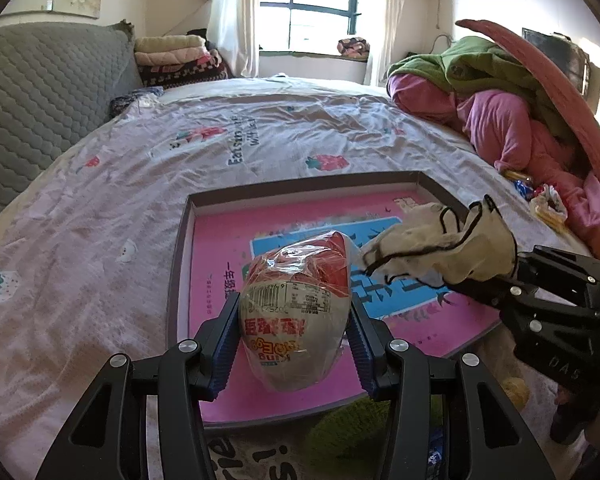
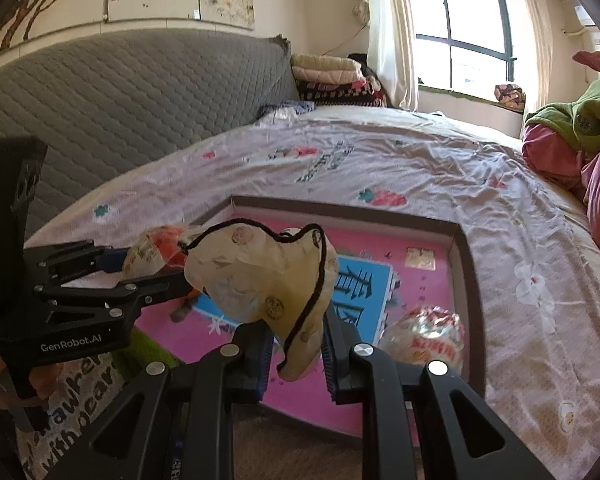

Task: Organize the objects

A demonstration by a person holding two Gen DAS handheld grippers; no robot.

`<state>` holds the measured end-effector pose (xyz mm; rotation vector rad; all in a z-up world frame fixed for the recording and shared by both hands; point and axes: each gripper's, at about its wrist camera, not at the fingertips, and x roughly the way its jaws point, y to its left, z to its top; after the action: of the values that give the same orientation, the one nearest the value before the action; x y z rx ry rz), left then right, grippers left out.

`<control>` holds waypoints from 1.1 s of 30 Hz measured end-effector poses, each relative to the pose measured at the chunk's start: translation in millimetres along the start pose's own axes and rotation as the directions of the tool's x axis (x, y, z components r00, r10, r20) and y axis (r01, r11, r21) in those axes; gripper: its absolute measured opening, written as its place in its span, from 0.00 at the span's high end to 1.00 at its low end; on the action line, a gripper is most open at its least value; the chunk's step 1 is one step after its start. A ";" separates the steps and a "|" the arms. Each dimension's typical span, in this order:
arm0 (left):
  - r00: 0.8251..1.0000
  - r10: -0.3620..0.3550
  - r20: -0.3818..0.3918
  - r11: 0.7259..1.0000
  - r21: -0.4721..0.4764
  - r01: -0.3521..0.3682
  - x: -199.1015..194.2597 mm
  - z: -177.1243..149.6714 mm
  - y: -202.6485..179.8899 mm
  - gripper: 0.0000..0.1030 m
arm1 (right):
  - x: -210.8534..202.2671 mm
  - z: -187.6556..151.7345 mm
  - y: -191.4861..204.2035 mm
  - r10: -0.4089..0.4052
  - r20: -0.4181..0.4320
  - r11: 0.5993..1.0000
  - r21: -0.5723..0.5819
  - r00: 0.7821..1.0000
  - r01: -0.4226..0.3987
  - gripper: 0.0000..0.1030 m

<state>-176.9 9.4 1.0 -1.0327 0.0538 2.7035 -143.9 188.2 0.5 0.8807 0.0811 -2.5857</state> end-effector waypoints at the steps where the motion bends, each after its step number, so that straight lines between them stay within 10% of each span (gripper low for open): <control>1: 1.000 -0.001 -0.007 1.000 0.000 0.001 2.2 -0.8 0.6 0.50 | 2.1 -1.6 0.7 0.001 -0.009 1.000 -0.003 1.000 -0.001 0.79; 33: 0.998 -0.042 -0.047 0.995 0.085 0.046 17.5 -9.6 -22.2 0.50 | 16.5 -9.8 0.8 -0.050 -0.090 0.999 -0.025 0.995 0.048 0.79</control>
<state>-177.9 33.5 -16.6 -1.0569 0.1528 2.6138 -149.8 183.3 -17.0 0.9989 0.1590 -2.5839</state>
